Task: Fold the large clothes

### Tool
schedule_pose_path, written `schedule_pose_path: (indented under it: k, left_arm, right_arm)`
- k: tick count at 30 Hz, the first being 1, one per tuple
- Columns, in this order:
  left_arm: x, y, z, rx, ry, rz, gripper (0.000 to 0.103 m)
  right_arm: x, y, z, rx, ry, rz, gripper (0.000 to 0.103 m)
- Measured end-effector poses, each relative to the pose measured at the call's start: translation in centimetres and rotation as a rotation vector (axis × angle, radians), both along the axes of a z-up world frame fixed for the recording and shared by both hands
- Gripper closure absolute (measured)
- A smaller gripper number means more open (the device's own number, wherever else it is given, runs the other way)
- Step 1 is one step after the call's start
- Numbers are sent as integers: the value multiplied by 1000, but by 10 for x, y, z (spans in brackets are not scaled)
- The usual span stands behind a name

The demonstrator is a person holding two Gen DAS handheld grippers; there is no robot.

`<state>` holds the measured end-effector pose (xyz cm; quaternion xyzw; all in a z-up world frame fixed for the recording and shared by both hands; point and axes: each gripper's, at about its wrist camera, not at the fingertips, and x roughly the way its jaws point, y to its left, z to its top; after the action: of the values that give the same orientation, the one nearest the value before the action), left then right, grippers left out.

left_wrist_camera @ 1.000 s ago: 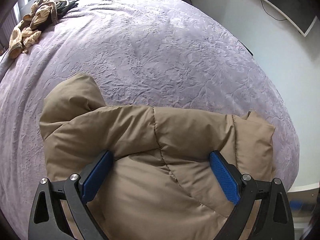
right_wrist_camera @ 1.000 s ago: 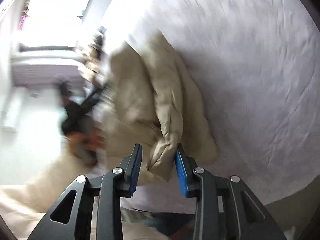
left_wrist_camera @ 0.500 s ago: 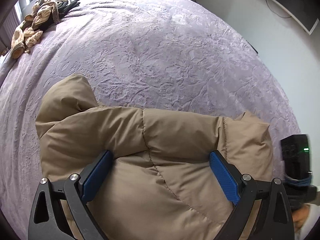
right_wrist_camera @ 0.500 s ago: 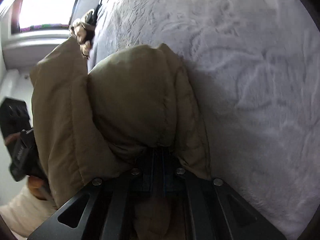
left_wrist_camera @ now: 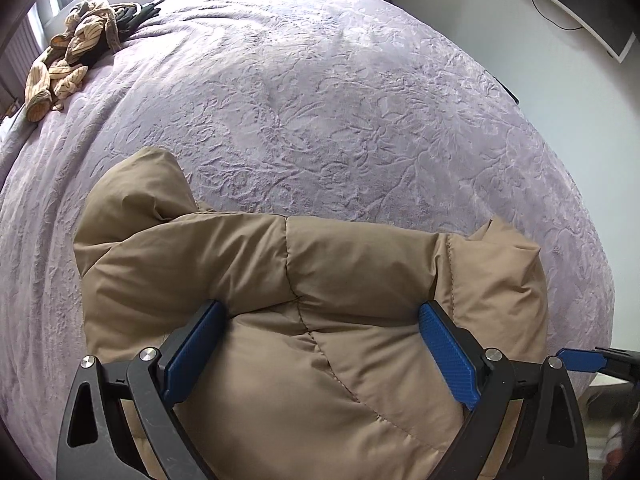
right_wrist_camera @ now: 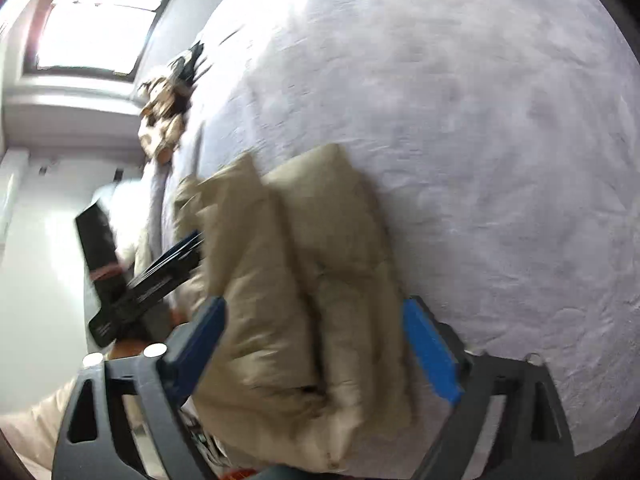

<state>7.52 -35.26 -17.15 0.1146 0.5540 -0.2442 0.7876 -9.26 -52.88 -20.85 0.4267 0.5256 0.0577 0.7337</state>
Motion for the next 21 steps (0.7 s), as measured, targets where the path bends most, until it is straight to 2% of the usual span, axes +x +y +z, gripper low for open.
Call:
schedule_pose_path:
  k: [2,3,4,6,11,15,17,19,21]
  left_arm:
    - [1,1,0,2,-2,1,6]
    - [1,1,0,2,-2,3,6]
    - [1,1,1,2,-3,4,6]
    - [1,2,2,7,-6,6,6]
    - [0,13,17,-17,8,22,6]
    - [-4,35,32,-45,12,61,6]
    - [-5,47,36,-51,19,87,1]
    - [-6,60,39,-57,19,115,1]
    - [-9,70,41,-64,16,129,1]
  right_arm:
    - [22,23,-1,-81,14,83,0]
    - [33,31,0,-157,36,120,0]
    - [36,38,-4,-241,69,153,0]
    - [32,44,-17,-315,118,189,0]
    - [33,33,-44,-224,159,154,0]
    - [27,29,-47,-223,162,162,0]
    - [29,28,-47,-228,163,167,0]
    - [23,28,-36,-235,163,173,0]
    - [34,37,-37,-238,165,173,0]
